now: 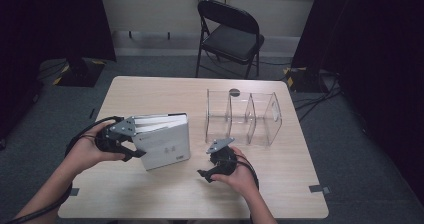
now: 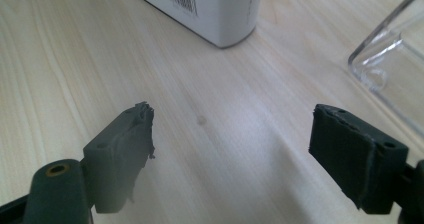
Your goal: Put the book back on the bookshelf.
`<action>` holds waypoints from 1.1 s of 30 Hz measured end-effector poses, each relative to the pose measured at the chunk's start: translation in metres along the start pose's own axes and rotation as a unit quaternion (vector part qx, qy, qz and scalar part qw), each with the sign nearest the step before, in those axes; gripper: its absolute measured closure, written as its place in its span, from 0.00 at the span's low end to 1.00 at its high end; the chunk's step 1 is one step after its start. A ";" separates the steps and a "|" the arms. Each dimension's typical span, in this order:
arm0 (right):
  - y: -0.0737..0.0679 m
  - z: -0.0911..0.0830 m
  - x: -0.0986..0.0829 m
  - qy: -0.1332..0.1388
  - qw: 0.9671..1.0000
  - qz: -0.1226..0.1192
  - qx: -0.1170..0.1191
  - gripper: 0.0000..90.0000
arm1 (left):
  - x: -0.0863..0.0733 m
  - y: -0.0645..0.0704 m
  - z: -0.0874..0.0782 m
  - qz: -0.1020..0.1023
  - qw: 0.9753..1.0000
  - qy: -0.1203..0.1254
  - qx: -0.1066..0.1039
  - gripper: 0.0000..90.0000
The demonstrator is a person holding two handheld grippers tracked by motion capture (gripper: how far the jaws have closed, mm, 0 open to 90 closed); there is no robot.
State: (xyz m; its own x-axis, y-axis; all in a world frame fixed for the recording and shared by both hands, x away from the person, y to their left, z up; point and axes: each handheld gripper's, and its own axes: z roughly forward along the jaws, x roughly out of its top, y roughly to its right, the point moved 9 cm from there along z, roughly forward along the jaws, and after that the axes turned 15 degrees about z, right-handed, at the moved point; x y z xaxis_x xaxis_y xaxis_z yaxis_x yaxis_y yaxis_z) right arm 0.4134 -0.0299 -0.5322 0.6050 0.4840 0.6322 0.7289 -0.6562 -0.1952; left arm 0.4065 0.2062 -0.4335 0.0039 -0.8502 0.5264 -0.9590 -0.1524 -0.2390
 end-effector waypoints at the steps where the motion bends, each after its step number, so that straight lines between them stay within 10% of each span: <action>1: -0.001 -0.001 0.002 -0.002 1.000 0.000 0.006 0.20 | 0.000 0.000 0.000 0.001 1.000 -0.001 0.000 0.54; 33: -0.025 -0.027 0.073 -0.034 0.997 -0.069 0.033 0.22 | -0.014 0.004 0.004 -0.022 1.000 0.003 0.012 0.44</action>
State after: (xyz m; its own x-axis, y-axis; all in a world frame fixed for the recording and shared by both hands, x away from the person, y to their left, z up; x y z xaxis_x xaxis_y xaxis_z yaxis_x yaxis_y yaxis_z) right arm 0.4311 0.0060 -0.4608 0.5162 0.6062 0.6051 0.8247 -0.5424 -0.1601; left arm 0.4038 0.2156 -0.4448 0.0437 -0.8397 0.5412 -0.9508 -0.2014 -0.2356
